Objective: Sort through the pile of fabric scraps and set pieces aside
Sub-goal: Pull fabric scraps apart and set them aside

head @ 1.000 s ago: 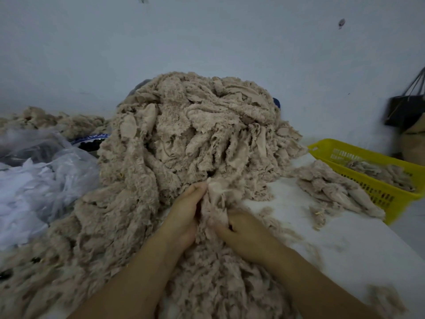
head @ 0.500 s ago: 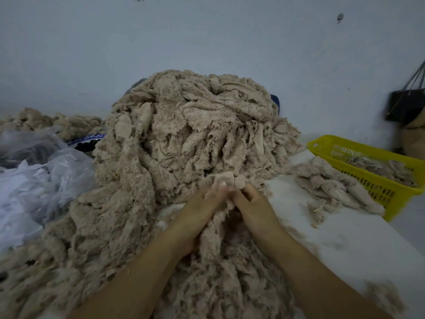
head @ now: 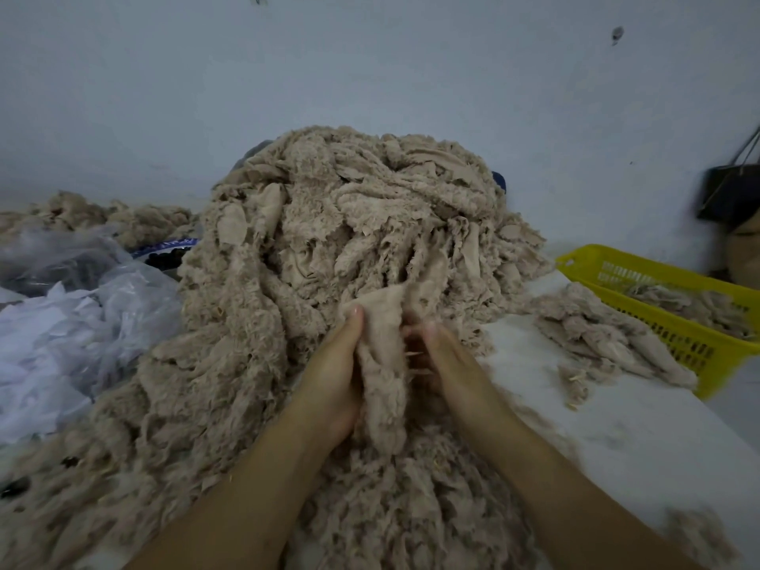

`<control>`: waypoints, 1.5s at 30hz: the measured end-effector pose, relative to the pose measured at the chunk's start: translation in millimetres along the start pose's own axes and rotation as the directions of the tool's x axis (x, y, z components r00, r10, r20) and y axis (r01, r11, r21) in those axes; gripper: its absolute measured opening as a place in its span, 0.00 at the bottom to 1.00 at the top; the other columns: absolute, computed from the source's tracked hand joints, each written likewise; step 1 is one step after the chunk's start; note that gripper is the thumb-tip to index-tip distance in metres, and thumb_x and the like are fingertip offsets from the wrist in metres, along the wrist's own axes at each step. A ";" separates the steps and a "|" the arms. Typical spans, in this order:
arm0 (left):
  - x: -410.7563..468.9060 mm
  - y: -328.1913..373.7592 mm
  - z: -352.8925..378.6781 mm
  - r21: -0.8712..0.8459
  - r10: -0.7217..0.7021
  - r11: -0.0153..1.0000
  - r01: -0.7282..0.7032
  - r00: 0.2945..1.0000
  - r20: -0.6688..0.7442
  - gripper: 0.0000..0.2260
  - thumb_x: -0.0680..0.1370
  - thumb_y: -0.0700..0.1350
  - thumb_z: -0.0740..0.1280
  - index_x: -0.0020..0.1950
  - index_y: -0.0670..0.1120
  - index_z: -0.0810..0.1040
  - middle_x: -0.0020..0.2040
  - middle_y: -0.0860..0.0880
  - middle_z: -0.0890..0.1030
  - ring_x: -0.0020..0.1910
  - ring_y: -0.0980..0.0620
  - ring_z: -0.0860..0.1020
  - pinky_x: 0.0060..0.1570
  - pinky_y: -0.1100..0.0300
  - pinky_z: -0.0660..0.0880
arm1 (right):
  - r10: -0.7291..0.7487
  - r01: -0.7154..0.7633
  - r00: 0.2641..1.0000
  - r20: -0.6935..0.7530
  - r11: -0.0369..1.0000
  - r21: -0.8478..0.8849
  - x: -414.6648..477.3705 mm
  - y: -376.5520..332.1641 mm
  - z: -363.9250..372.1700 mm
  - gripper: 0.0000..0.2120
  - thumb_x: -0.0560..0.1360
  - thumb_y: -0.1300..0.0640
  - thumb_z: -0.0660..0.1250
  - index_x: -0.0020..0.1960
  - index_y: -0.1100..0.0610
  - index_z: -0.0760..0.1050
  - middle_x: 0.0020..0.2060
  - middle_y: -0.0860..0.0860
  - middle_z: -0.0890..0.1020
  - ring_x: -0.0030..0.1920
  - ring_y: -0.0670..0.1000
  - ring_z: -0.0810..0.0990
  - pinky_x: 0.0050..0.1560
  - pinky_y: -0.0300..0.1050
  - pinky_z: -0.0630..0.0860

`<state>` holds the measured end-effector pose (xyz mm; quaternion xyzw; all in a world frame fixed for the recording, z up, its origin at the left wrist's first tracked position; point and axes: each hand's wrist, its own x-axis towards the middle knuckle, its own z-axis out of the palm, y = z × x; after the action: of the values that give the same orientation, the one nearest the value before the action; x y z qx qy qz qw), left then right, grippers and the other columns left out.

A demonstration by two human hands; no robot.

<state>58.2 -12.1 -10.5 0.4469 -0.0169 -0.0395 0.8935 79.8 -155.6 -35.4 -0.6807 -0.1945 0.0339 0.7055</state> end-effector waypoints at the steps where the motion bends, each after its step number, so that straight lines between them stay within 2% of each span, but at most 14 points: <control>1: 1.0 1.0 -0.3 -0.036 0.021 0.999 -0.021 1.000 0.020 0.22 0.83 0.54 0.56 0.67 0.40 0.77 0.60 0.40 0.83 0.60 0.45 0.82 0.51 0.55 0.81 | 0.009 -0.005 0.998 0.068 0.998 -0.060 -2.5 -0.9 2.6 0.25 0.70 0.23 0.58 0.57 0.37 0.77 0.55 0.35 0.81 0.56 0.38 0.80 0.54 0.35 0.76; 5: 5.3 9.2 -2.2 -0.240 0.048 0.970 -0.038 0.998 0.036 0.23 0.85 0.54 0.53 0.71 0.41 0.72 0.64 0.40 0.80 0.62 0.45 0.80 0.51 0.54 0.81 | 0.062 -0.029 0.992 0.114 0.963 -0.268 -7.3 2.6 3.9 0.02 0.74 0.32 0.65 0.45 0.26 0.73 0.43 0.27 0.80 0.43 0.30 0.80 0.36 0.23 0.71; 8: 9.8 17.0 -9.7 -0.317 0.100 0.943 -0.102 0.995 -0.022 0.21 0.85 0.52 0.53 0.71 0.42 0.73 0.63 0.42 0.81 0.59 0.48 0.82 0.54 0.53 0.80 | 0.029 -0.009 0.997 0.066 0.958 -0.286 -5.8 3.4 -1.2 0.03 0.77 0.39 0.66 0.50 0.33 0.76 0.45 0.35 0.83 0.44 0.37 0.82 0.42 0.33 0.77; 11: 14.1 21.5 -20.0 -0.380 0.128 0.908 -0.176 0.981 -0.149 0.15 0.85 0.46 0.55 0.64 0.41 0.77 0.56 0.44 0.85 0.51 0.51 0.85 0.61 0.54 0.76 | 0.083 -0.089 0.993 -0.079 0.993 -0.081 -1.0 -0.6 -11.2 0.22 0.72 0.34 0.69 0.60 0.44 0.73 0.54 0.40 0.83 0.55 0.44 0.82 0.56 0.43 0.79; 15: 15.3 26.3 -23.5 -0.462 0.145 0.861 -0.211 0.974 -0.174 0.13 0.83 0.35 0.57 0.62 0.37 0.78 0.50 0.42 0.86 0.36 0.54 0.84 0.35 0.63 0.79 | 0.125 -0.091 0.981 -0.146 0.970 0.224 2.4 -7.0 -17.5 0.18 0.69 0.41 0.70 0.55 0.45 0.70 0.49 0.35 0.81 0.53 0.40 0.81 0.57 0.42 0.78; 18: 15.8 17.5 -19.1 -0.047 0.195 0.976 -0.215 0.944 -0.268 0.16 0.79 0.30 0.57 0.62 0.35 0.78 0.40 0.43 0.80 0.34 0.51 0.76 0.37 0.57 0.74 | 0.129 -0.069 0.977 -0.168 0.943 0.325 2.5 -10.2 -16.0 0.07 0.77 0.51 0.68 0.54 0.50 0.74 0.45 0.43 0.86 0.47 0.45 0.84 0.45 0.41 0.81; 21: 6.5 2.7 -9.9 0.530 0.286 0.828 -0.185 0.951 -0.115 0.12 0.82 0.48 0.63 0.48 0.48 0.85 0.40 0.50 0.84 0.37 0.53 0.81 0.38 0.62 0.75 | 0.062 -0.023 0.981 -0.185 0.979 0.204 -0.4 -14.1 -9.9 0.05 0.80 0.53 0.65 0.51 0.55 0.77 0.40 0.51 0.82 0.40 0.49 0.80 0.40 0.44 0.78; 24: 4.1 -9.9 -4.5 0.690 0.241 0.621 -0.371 0.928 0.283 0.15 0.80 0.58 0.66 0.63 0.52 0.79 0.58 0.56 0.82 0.59 0.59 0.80 0.54 0.66 0.77 | 0.048 -0.031 0.981 -0.190 0.995 0.090 -2.2 -12.9 -5.2 0.06 0.81 0.52 0.63 0.53 0.49 0.80 0.35 0.44 0.81 0.28 0.43 0.74 0.30 0.38 0.71; 27: 6.8 -11.2 -6.5 0.759 0.282 0.507 -0.410 0.910 0.303 0.12 0.81 0.49 0.68 0.62 0.47 0.79 0.54 0.51 0.84 0.57 0.54 0.81 0.56 0.57 0.77 | 0.065 -0.042 0.976 -0.206 0.992 0.115 -1.9 -12.5 -4.4 0.07 0.81 0.50 0.63 0.50 0.45 0.80 0.29 0.47 0.75 0.25 0.44 0.69 0.26 0.38 0.67; 30: 6.4 -10.4 -9.0 0.658 0.277 0.723 -0.210 0.961 0.003 0.07 0.81 0.47 0.67 0.51 0.47 0.84 0.48 0.47 0.86 0.51 0.47 0.84 0.58 0.44 0.79 | 0.085 -0.055 0.971 -0.226 0.989 0.134 -1.6 -14.7 -5.1 0.11 0.82 0.49 0.61 0.49 0.51 0.80 0.28 0.49 0.74 0.26 0.45 0.70 0.28 0.39 0.68; 33: 9.2 -4.1 -9.6 0.373 0.180 0.923 -0.091 0.960 -0.212 0.08 0.82 0.44 0.65 0.53 0.44 0.83 0.50 0.42 0.86 0.51 0.44 0.85 0.59 0.41 0.78 | 0.071 -0.042 0.975 -0.212 0.990 0.137 -1.6 -14.3 -5.0 0.17 0.79 0.42 0.60 0.46 0.52 0.81 0.30 0.47 0.77 0.28 0.46 0.72 0.29 0.38 0.69; 39: 10.0 1.8 -10.0 0.155 0.103 0.986 -0.059 0.949 -0.297 0.10 0.82 0.42 0.66 0.58 0.38 0.82 0.53 0.38 0.85 0.50 0.43 0.84 0.49 0.50 0.81 | 0.028 -0.049 0.997 -0.074 0.955 -0.294 -9.9 -6.8 2.0 0.29 0.64 0.18 0.54 0.43 0.42 0.74 0.34 0.42 0.79 0.35 0.44 0.79 0.38 0.42 0.75; 42: 8.7 -1.7 -8.1 0.183 0.128 0.980 -0.074 0.945 -0.300 0.09 0.82 0.42 0.65 0.55 0.39 0.83 0.49 0.40 0.86 0.46 0.45 0.85 0.41 0.55 0.82 | 0.019 -0.018 1.000 -0.003 0.898 -0.440 -11.4 -7.5 9.1 0.22 0.69 0.23 0.59 0.40 0.42 0.71 0.32 0.41 0.78 0.31 0.38 0.75 0.32 0.31 0.69; 45: 10.8 -4.1 -6.8 0.177 0.161 0.978 -0.106 0.928 -0.335 0.09 0.82 0.41 0.64 0.47 0.42 0.83 0.39 0.46 0.86 0.36 0.52 0.84 0.32 0.60 0.79 | -0.050 0.039 0.999 -0.008 0.851 -0.524 -8.5 -2.8 7.8 0.18 0.81 0.41 0.60 0.37 0.49 0.64 0.29 0.44 0.69 0.28 0.40 0.67 0.30 0.34 0.65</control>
<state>69.1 -10.1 -17.9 0.5131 0.1078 0.1026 0.8453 68.9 -151.1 -34.6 -0.8425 -0.2046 -0.0438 0.4965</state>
